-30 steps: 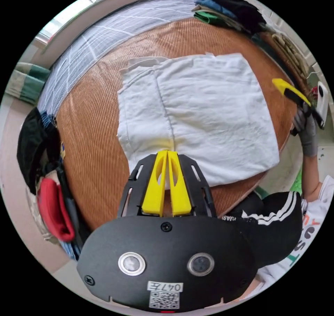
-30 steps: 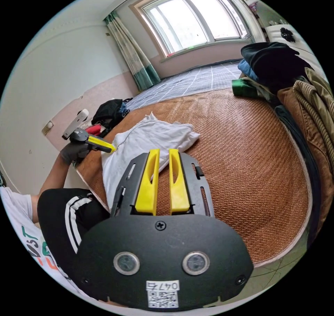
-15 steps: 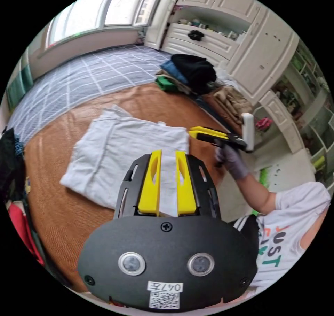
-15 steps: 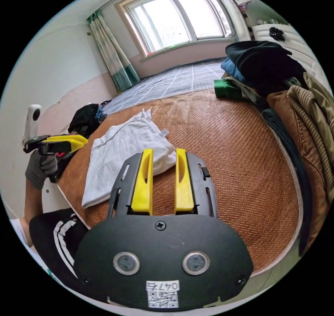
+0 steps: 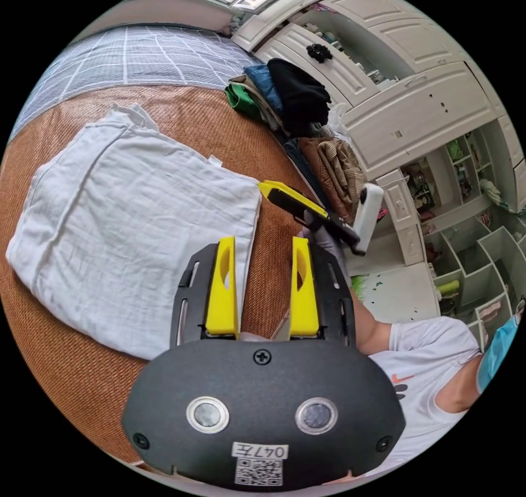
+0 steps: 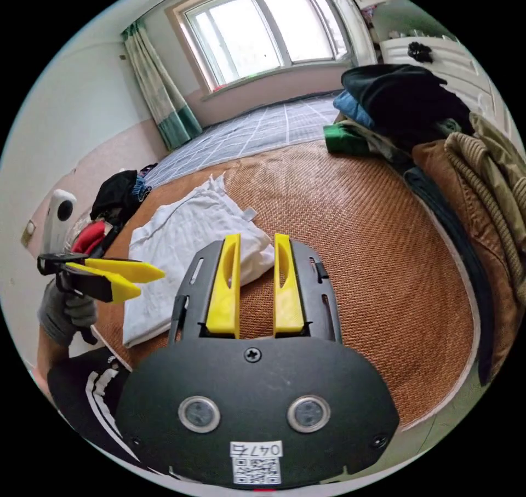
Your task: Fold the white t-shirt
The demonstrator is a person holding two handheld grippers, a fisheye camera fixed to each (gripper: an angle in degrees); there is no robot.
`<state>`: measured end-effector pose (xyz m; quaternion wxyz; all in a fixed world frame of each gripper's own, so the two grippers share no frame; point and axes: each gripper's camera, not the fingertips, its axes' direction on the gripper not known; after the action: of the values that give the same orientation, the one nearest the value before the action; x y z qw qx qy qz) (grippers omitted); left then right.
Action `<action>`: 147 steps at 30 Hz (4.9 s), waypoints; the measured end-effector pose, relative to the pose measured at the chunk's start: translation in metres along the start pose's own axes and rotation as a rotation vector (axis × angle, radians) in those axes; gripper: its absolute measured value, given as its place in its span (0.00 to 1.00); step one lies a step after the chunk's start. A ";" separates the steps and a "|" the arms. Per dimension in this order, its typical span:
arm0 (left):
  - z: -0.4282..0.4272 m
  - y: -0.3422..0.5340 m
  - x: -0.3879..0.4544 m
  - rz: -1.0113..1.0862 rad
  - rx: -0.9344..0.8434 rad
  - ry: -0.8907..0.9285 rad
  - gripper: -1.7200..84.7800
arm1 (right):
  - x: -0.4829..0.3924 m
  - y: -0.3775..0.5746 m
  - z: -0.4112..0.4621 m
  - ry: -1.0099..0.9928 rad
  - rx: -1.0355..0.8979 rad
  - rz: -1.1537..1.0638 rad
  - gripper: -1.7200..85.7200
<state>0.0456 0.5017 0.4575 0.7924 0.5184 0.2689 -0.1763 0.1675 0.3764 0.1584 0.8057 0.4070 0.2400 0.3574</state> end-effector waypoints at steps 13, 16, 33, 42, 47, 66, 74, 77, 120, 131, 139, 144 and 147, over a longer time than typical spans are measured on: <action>-0.134 0.097 -0.059 -0.162 0.276 -0.028 0.25 | -0.145 0.029 -0.022 -0.223 0.101 -0.431 0.01; -0.140 0.111 -0.072 -0.184 0.219 -0.102 0.22 | -0.189 0.045 -0.018 -0.218 0.090 -0.547 0.01; -0.427 0.346 -0.112 -0.251 0.646 -0.407 0.01 | -0.130 0.051 -0.049 -0.078 0.043 -0.310 0.02; -0.479 0.571 -0.151 -0.526 0.452 -0.577 0.01 | -0.055 0.014 -0.004 0.016 -0.042 -0.036 0.14; -0.465 0.539 -0.129 -0.424 0.297 -0.643 0.01 | -0.078 -0.009 0.037 -0.035 -0.189 -0.129 0.05; -0.372 0.351 -0.049 -0.052 0.167 -0.274 0.10 | -0.081 -0.211 0.138 0.191 -0.066 -0.094 0.10; -0.473 0.364 -0.101 -0.195 0.291 -0.462 0.07 | -0.187 -0.065 0.096 -0.166 -0.262 -0.489 0.09; -0.478 0.321 -0.136 -0.217 0.278 -0.548 0.03 | -0.208 -0.014 0.096 -0.150 -0.284 -0.532 0.09; -0.492 0.166 -0.063 0.127 0.394 -0.507 0.01 | -0.138 -0.029 0.159 -0.166 -0.247 -0.462 0.08; -0.419 0.080 -0.010 0.300 -0.051 -0.495 0.01 | -0.091 -0.052 0.138 -0.149 -0.148 -0.404 0.09; -0.467 0.091 -0.011 0.303 -0.108 -0.528 0.01 | -0.094 -0.111 0.174 -0.054 -0.147 -0.494 0.10; -0.489 0.086 -0.006 0.307 -0.125 -0.555 0.01 | -0.100 -0.166 0.218 -0.027 -0.173 -0.516 0.10; -0.514 0.080 -0.004 0.303 -0.102 -0.550 0.01 | -0.106 -0.197 0.237 -0.061 -0.168 -0.543 0.08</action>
<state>-0.0381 1.0049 0.3543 0.8776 0.4450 -0.0270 -0.1760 0.3367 0.0989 0.1371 0.9096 0.2705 0.2853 0.1348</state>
